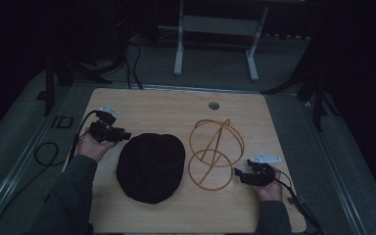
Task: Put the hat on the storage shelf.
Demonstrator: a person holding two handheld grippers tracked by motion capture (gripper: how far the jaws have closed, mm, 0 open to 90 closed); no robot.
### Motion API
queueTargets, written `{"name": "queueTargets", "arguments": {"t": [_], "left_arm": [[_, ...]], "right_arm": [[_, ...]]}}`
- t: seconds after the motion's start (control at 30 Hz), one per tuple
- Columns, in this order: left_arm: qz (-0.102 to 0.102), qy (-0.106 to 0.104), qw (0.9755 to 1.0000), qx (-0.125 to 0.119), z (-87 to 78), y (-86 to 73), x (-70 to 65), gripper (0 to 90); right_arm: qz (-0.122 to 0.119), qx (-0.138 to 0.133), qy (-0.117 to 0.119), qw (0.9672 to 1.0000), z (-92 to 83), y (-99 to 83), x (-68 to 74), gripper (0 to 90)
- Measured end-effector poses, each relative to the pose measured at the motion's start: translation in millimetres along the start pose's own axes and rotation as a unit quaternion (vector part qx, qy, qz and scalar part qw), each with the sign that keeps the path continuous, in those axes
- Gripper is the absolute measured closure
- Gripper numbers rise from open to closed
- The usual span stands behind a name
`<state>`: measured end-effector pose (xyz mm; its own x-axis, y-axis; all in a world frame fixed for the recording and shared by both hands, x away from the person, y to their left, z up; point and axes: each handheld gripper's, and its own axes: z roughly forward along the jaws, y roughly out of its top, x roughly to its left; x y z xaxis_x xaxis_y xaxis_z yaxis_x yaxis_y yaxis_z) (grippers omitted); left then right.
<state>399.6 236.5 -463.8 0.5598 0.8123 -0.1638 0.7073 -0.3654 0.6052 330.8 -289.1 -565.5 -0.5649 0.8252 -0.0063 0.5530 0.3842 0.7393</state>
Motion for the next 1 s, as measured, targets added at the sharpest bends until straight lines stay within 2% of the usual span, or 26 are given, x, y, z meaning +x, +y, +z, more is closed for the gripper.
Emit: {"name": "queueTargets", "arguments": {"t": [0.33,0.4,0.47,0.6,0.67,0.73,0.77,0.87,0.9,0.93,0.97,1.0], "left_arm": [[0.024,-0.018,0.9994,0.018,22.3,13.4,-1.4,51.6],[0.032,-0.017,0.9990,0.028,29.1,15.2,-3.0,49.7],[0.041,-0.014,0.9977,0.052,40.6,16.6,-4.5,47.7],[0.043,-0.014,0.9965,0.071,52.6,15.7,-4.4,47.7],[0.034,-0.023,0.9969,0.067,55.8,15.8,-3.0,47.7],[0.037,-0.027,0.9966,0.068,57.0,16.1,-3.6,47.9],[0.049,-0.032,0.9954,0.076,58.6,15.1,-6.2,48.1],[0.070,-0.030,0.9939,0.080,61.5,12.1,-12.0,45.6],[0.070,-0.030,0.9939,0.080,61.5,12.1,-12.0,45.1],[0.079,-0.016,0.9919,0.098,66.5,11.0,-14.3,45.4],[0.079,-0.016,0.9919,0.098,66.5,11.0,-14.3,47.4],[0.074,-0.007,0.9907,0.114,71.8,10.7,-14.1,49.3]], "right_arm": [[0.001,0.000,0.000,1.0000,0.2,0.1,-0.1,30.0],[0.000,-0.001,0.000,1.0000,0.3,0.2,-0.2,29.9],[0.000,-0.001,0.000,1.0000,0.3,0.2,-0.2,29.9],[0.000,-0.001,0.001,1.0000,0.4,0.3,-0.3,29.9],[0.000,-0.001,0.001,1.0000,0.4,0.3,-0.3,29.9],[0.000,-0.001,0.001,1.0000,0.5,0.3,-0.3,29.9],[0.000,-0.001,0.001,1.0000,0.5,0.4,-0.3,29.9],[0.000,-0.001,0.001,1.0000,0.7,0.5,-0.3,29.8],[0.000,-0.001,0.001,1.0000,0.7,0.5,-0.3,29.8],[-0.001,-0.001,0.001,1.0000,0.8,0.6,-0.5,29.8],[-0.001,-0.001,0.001,1.0000,0.8,0.6,-0.5,29.8],[-0.001,-0.001,0.001,1.0000,0.8,0.7,-0.5,29.8]]}}
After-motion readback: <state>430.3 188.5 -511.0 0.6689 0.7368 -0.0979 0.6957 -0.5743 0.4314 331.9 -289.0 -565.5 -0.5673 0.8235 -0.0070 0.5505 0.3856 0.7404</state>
